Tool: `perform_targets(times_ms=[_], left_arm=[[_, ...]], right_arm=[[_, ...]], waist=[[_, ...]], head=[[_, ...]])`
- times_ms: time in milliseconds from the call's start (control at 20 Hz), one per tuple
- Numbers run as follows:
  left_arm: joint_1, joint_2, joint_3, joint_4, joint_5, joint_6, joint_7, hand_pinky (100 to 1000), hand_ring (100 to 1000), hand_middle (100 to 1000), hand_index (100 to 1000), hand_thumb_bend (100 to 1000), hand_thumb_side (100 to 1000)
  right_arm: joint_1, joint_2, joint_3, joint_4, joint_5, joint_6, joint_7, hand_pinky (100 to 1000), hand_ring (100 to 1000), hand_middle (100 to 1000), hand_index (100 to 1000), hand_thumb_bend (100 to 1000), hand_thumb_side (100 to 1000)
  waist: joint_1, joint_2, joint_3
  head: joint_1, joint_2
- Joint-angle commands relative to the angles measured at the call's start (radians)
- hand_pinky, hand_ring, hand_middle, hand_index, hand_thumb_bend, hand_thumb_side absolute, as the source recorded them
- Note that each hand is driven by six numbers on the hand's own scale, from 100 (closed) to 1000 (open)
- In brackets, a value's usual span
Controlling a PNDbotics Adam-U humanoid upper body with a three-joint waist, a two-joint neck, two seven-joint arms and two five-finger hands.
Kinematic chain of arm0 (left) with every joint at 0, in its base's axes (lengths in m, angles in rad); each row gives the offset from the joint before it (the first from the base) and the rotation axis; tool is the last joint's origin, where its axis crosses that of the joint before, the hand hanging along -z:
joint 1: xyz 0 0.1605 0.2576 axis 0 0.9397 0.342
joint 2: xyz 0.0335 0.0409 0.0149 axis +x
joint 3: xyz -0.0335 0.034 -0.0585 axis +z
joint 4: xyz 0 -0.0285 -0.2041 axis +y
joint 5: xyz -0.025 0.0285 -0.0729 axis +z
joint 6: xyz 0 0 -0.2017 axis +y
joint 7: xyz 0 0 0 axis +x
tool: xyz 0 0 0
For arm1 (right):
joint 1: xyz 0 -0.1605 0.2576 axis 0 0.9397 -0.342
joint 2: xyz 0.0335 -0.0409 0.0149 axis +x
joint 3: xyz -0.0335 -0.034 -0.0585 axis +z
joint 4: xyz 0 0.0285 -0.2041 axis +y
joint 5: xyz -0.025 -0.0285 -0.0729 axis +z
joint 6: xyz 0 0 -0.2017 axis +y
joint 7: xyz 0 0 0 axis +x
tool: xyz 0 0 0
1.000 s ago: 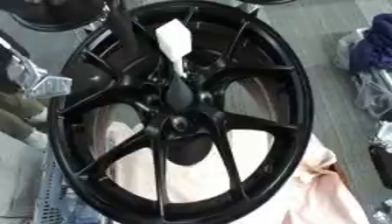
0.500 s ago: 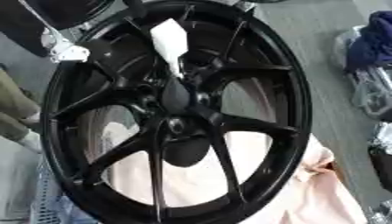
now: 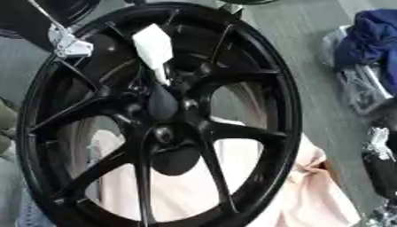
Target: Pull the pin out of the wheel hub.
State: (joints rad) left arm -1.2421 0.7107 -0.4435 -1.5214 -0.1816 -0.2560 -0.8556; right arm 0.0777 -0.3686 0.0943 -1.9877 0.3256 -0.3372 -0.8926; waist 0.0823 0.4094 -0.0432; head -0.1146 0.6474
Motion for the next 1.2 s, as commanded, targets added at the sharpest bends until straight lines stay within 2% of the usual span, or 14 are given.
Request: perform_targets(times_ms=[50,200,650,1200], left_arm=[[-0.026,0.001,0.015,0.022,-0.022,-0.061,-0.051,870,839,793,883,251,297],[-0.028,-0.009,0.004,0.043,-0.04,-0.067,-0.051,871,842,795,884,265,315],[-0.027,-0.031,-0.001,0.097,-0.094,-0.086,-0.051,878,863,812,887,272,291],[-0.03,-0.051,-0.021,0.125,-0.1,-0.102,-0.051,881,871,833,888,239,312]], right_arm=[[-0.005,-0.003,0.002,-0.012,-0.006,-0.012,-0.014,506,812,764,773,100,440],[-0.008,-0.002,0.002,-0.012,-0.008,-0.013,-0.014,505,812,764,773,100,440],[-0.021,0.005,0.008,-0.012,-0.013,-0.012,-0.014,502,810,763,772,100,450],[-0.034,0.02,0.013,-0.012,-0.021,-0.008,-0.014,499,809,763,771,100,475]], waist=[[-0.003,-0.014,-0.004],[-0.002,-0.011,-0.006],[0.001,0.004,-0.014],[0.003,0.022,-0.02]], head=[[0.01,-0.017],[0.016,-0.023],[0.033,-0.029],[0.053,-0.035]])
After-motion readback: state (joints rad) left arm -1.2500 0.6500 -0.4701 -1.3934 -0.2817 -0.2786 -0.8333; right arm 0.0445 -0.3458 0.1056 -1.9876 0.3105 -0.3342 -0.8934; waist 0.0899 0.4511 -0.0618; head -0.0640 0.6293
